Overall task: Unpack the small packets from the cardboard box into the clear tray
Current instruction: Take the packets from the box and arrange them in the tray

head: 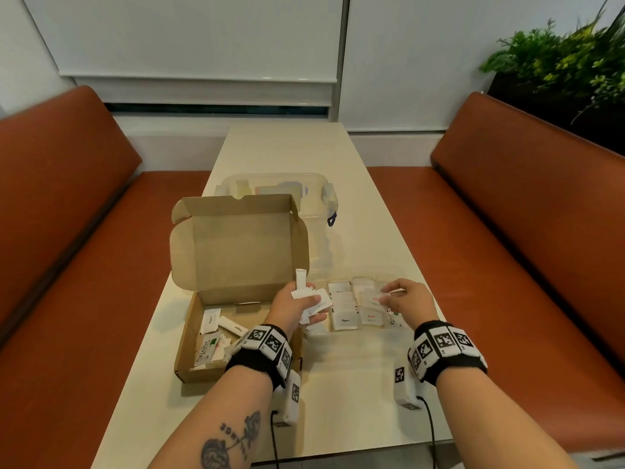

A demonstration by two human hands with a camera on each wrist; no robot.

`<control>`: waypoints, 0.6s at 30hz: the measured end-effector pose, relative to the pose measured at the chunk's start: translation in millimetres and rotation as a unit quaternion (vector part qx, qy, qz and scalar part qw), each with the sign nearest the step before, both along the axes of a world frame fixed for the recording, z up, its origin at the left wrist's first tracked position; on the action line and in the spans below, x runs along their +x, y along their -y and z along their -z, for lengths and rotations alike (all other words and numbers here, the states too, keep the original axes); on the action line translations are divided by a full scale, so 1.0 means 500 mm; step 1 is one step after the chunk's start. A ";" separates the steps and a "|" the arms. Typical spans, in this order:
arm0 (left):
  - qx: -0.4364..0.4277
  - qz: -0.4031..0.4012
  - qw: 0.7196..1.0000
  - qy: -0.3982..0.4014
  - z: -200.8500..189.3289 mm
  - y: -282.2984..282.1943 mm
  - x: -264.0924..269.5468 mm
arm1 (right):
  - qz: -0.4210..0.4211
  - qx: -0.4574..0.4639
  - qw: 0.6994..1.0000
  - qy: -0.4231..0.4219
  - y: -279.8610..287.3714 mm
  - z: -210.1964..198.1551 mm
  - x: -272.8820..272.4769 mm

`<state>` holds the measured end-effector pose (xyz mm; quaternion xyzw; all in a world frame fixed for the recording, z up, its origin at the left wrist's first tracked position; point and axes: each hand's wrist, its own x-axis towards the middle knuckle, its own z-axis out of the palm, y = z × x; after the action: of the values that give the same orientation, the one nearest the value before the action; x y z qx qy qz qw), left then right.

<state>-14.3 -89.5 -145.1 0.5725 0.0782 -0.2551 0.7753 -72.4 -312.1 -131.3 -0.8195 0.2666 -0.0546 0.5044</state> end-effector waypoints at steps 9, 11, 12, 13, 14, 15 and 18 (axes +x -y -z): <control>0.004 -0.003 1.000 0.006 0.002 0.004 -0.004 | -0.104 -0.124 0.985 -0.053 -0.008 0.010 0.005; 0.006 -0.002 1.000 0.005 0.003 0.003 -0.005 | -0.119 -0.149 0.979 -0.066 -0.010 0.010 0.008; 0.006 -0.002 1.000 0.004 0.002 0.004 -0.006 | -0.121 -0.162 0.977 -0.071 -0.010 0.010 0.009; 0.006 -0.002 1.000 0.004 0.001 0.004 -0.005 | -0.120 -0.174 0.975 -0.075 -0.008 0.009 0.011; 0.007 -0.002 1.000 0.004 0.001 0.004 -0.005 | -0.120 -0.185 0.972 -0.080 -0.006 0.008 0.013; 0.008 -0.001 1.000 0.004 0.001 0.004 -0.005 | -0.121 -0.195 0.970 -0.086 -0.005 0.008 0.014; 0.008 0.004 1.000 0.003 0.001 0.005 -0.004 | -0.137 -0.229 0.957 -0.113 -0.005 0.008 0.017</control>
<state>-16.5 -91.8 -145.5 0.5800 0.0755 -0.2560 0.7697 -63.9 -309.7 -135.4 -0.9425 0.1874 0.0486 0.2724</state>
